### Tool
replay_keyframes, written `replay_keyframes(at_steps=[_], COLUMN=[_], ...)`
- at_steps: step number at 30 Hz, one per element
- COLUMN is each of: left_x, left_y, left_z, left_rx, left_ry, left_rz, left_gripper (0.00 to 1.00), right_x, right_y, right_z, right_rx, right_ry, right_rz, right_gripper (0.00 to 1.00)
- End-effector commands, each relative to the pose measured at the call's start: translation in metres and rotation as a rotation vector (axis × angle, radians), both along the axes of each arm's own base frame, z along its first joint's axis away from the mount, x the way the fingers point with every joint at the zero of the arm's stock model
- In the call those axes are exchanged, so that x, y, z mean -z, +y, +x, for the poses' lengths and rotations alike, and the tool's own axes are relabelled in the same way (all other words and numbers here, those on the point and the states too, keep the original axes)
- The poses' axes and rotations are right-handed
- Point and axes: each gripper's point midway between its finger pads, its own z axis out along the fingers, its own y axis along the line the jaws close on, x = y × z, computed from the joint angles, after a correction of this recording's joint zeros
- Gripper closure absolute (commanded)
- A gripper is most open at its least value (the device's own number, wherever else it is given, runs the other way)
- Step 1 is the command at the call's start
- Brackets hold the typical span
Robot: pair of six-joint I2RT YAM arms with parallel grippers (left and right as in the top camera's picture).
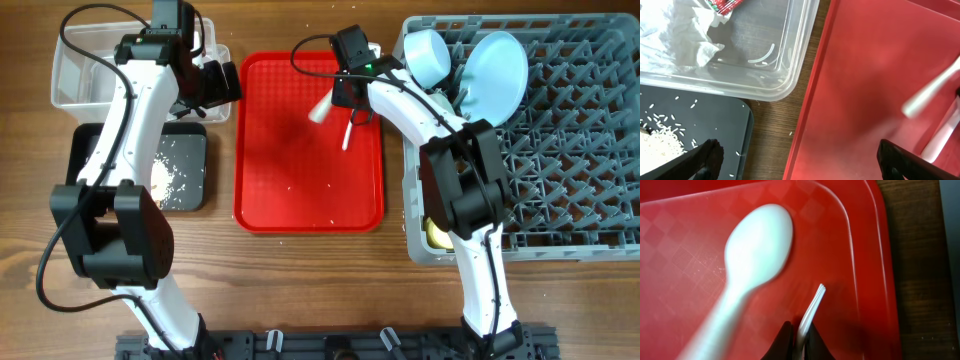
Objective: Sort waste into correct bins and load items into the dishwasher rack
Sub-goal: 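Insert the white fork upright into the dish rack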
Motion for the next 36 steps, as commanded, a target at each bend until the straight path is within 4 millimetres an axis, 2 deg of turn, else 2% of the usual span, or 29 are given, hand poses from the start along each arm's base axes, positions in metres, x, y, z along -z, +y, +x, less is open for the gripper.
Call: replay_keyframes(at_steps=[1, 5, 7, 11, 13, 14, 15, 17, 19, 20, 21, 23, 24, 28, 31, 34, 36], left_x=[-0.009, -0.009, -0.009, -0.009, -0.009, -0.009, -0.009, -0.009, -0.009, -0.009, -0.009, -0.009, -0.009, -0.009, -0.009, -0.009, -0.009], left_y=[0.002, 0.002, 0.002, 0.002, 0.002, 0.002, 0.002, 0.002, 0.002, 0.002, 0.002, 0.002, 0.002, 0.002, 0.002, 0.002, 0.002], left_z=[0.002, 0.002, 0.002, 0.002, 0.002, 0.002, 0.002, 0.002, 0.002, 0.002, 0.002, 0.002, 0.002, 0.002, 0.002, 0.002, 0.002], left_rx=[-0.009, -0.009, -0.009, -0.009, -0.009, -0.009, -0.009, -0.009, -0.009, -0.009, -0.009, -0.009, -0.009, -0.009, -0.009, -0.009, -0.009], left_ry=[-0.023, -0.023, -0.023, -0.023, -0.023, -0.023, -0.022, -0.023, -0.023, -0.023, -0.023, -0.023, -0.023, -0.023, -0.023, -0.023, -0.023], left_rz=[0.006, 0.006, 0.006, 0.006, 0.006, 0.006, 0.006, 0.006, 0.006, 0.006, 0.006, 0.006, 0.006, 0.006, 0.006, 0.006, 0.006], left_gripper=[0.00, 0.00, 0.00, 0.00, 0.00, 0.00, 0.00, 0.00, 0.00, 0.00, 0.00, 0.00, 0.00, 0.00, 0.00, 0.00, 0.00], right_x=[0.021, 0.003, -0.024, -0.126, -0.194, -0.218, -0.252, -0.280, -0.293, -0.295, -0.292, -0.283, -0.265, -0.207, -0.155, -0.129, -0.125], right_y=[-0.001, -0.002, 0.006, 0.009, -0.007, -0.017, -0.037, -0.076, -0.116, -0.134, -0.162, -0.184, -0.196, -0.209, -0.199, -0.199, -0.203], right_z=[-0.013, -0.015, -0.020, -0.043, -0.076, -0.091, -0.113, -0.138, -0.160, -0.170, -0.186, -0.197, -0.200, -0.198, -0.197, -0.195, -0.195], right_rx=[-0.035, -0.039, -0.108, -0.230, -0.282, -0.292, -0.268, -0.172, 0.030, 0.154, 0.346, 0.478, 0.543, 0.723, 0.801, 0.835, 0.845], right_ry=[0.072, 0.064, 0.054, -0.025, -0.077, -0.098, -0.139, -0.169, -0.165, -0.156, -0.132, -0.093, -0.053, -0.011, 0.035, 0.020, 0.002], right_rz=[-0.010, -0.007, 0.027, 0.083, 0.071, 0.057, 0.012, -0.095, -0.155, -0.166, -0.187, -0.213, -0.224, -0.188, -0.086, -0.063, -0.086], right_gripper=[0.96, 0.96, 0.96, 0.96, 0.96, 0.96, 0.96, 0.96, 0.96, 0.96, 0.96, 0.96, 0.96, 0.96, 0.96, 0.95, 0.95])
